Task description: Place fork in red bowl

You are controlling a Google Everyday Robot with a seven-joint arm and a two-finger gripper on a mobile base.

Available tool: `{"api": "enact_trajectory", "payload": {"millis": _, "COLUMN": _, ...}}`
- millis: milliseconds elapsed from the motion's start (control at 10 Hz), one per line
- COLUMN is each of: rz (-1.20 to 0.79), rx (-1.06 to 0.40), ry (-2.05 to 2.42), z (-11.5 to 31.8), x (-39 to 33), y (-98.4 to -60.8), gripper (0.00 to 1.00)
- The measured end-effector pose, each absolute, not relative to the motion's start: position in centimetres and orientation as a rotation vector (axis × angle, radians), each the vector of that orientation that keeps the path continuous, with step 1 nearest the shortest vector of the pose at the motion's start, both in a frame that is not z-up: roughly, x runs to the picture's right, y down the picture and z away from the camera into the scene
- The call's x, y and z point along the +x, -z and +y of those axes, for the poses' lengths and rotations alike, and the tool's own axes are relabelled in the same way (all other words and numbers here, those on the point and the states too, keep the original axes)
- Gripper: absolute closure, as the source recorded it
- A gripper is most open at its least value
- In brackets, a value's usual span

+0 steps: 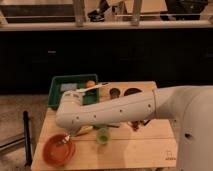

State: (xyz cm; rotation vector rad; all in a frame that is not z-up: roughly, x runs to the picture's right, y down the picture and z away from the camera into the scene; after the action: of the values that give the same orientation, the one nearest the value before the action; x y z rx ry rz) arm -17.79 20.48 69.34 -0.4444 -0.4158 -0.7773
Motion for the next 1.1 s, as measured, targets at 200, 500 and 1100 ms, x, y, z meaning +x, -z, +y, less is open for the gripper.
{"api": "enact_trajectory", "payload": {"millis": 200, "rz": -0.459, "rx": -0.449, "ry": 0.844, "z": 22.3, "x": -20.1, "y": -68.4, "gripper": 0.98}}
{"api": "enact_trajectory", "payload": {"millis": 500, "rz": -0.525, "rx": -0.467, "ry": 0.917, "z": 24.4, "x": -22.9, "y": -68.0, "gripper": 0.98}}
{"api": "enact_trajectory", "payload": {"millis": 1100, "rz": -0.555, "rx": -0.482, "ry": 0.911, "z": 25.7, "x": -25.4, "y": -69.8, "gripper": 0.69}}
